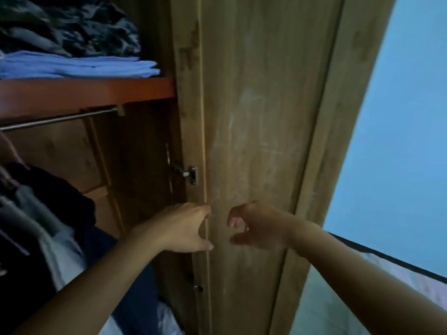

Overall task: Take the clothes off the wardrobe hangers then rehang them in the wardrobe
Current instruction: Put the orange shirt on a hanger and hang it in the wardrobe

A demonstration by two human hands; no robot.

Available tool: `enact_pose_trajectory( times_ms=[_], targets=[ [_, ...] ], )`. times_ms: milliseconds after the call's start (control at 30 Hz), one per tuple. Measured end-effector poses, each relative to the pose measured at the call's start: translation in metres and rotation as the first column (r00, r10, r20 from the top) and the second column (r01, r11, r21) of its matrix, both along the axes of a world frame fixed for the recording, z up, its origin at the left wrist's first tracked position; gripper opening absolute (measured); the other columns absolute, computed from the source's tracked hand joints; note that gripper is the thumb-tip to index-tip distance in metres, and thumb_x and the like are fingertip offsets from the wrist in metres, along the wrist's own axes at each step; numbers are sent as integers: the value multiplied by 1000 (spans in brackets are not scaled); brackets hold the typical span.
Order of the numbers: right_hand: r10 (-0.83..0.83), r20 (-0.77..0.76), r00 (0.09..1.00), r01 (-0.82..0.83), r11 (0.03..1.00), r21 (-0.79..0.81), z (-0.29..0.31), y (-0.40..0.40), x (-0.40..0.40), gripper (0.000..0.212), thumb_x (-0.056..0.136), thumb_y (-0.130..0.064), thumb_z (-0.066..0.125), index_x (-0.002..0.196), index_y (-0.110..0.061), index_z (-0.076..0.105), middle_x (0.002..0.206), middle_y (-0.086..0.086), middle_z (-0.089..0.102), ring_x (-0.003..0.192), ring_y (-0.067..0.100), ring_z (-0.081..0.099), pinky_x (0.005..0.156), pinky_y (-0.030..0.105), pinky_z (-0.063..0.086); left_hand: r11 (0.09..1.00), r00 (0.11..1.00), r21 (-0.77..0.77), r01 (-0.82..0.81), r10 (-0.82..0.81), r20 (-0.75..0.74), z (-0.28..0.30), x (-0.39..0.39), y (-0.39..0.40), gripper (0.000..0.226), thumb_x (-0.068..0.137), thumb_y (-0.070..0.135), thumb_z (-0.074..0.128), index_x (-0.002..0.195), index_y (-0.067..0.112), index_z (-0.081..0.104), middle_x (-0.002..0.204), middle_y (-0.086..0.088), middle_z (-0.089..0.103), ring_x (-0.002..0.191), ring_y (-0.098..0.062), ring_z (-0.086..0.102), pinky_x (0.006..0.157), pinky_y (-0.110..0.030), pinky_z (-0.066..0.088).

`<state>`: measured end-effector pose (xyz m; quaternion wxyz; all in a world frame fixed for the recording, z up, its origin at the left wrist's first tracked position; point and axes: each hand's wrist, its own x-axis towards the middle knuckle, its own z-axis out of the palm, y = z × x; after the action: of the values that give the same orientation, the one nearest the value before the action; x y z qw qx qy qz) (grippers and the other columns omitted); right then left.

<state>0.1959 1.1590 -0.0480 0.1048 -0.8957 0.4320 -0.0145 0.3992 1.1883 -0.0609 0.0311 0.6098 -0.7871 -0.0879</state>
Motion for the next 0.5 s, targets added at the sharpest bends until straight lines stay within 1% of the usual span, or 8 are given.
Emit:
enact_pose_trajectory(
  times_ms=[67, 133, 233, 333, 400, 500],
  targets=[
    [-61, 8, 998, 61, 998, -1, -1, 11, -40, 31, 90, -38, 68, 118, -27, 61, 114, -9, 64, 98, 10, 58, 80, 24, 47, 999, 999, 28, 21, -22, 50, -2, -37, -3, 63, 77, 59, 71, 131, 40, 44, 134, 13, 49, 111, -8, 51, 84, -30, 47],
    [-123, 12, 992, 123, 992, 3, -1, 24, -81, 28, 91, -36, 68, 117, -26, 61, 108, -10, 63, 94, 10, 58, 75, 22, 46, 998, 995, 54, 45, -50, 90, -4, -73, -6, 66, 77, 61, 69, 133, 39, 43, 135, 12, 46, 105, -8, 49, 73, -26, 41],
    [-199, 11, 980, 199, 980, 14, -1, 42, -135, 24, 92, -34, 66, 115, -26, 63, 108, -10, 66, 91, 11, 60, 78, 25, 49, 988, 989, 58, 142, -144, 38, -6, -123, -8, 63, 75, 62, 70, 128, 41, 44, 129, 14, 47, 90, -2, 45, 60, -20, 37],
    [-285, -17, 958, 285, 958, 2, -5, 59, -180, 31, 91, -40, 67, 118, -26, 62, 116, -8, 67, 96, 12, 62, 86, 33, 55, 957, 957, 12, 290, -289, -12, -11, -171, -8, 50, 75, 60, 69, 117, 41, 50, 111, 20, 50, 87, -1, 53, 63, -21, 45],
    [-350, -31, 936, 350, 937, -4, -8, 70, -207, 35, 90, -43, 67, 121, -26, 61, 118, -7, 66, 99, 12, 62, 89, 36, 55, 926, 925, 11, 379, -378, -36, -15, -203, -9, 44, 76, 58, 70, 111, 38, 53, 107, 19, 55, 88, -3, 57, 68, -23, 51],
    [-451, -48, 891, 451, 892, -10, -13, 87, -240, 38, 90, -41, 67, 123, -24, 60, 120, -6, 66, 105, 14, 61, 92, 39, 54, 875, 875, 6, 484, -484, -10, -20, -249, -15, 56, 74, 62, 70, 121, 37, 51, 101, 22, 50, 83, -3, 55, 68, -24, 50]
  ],
)
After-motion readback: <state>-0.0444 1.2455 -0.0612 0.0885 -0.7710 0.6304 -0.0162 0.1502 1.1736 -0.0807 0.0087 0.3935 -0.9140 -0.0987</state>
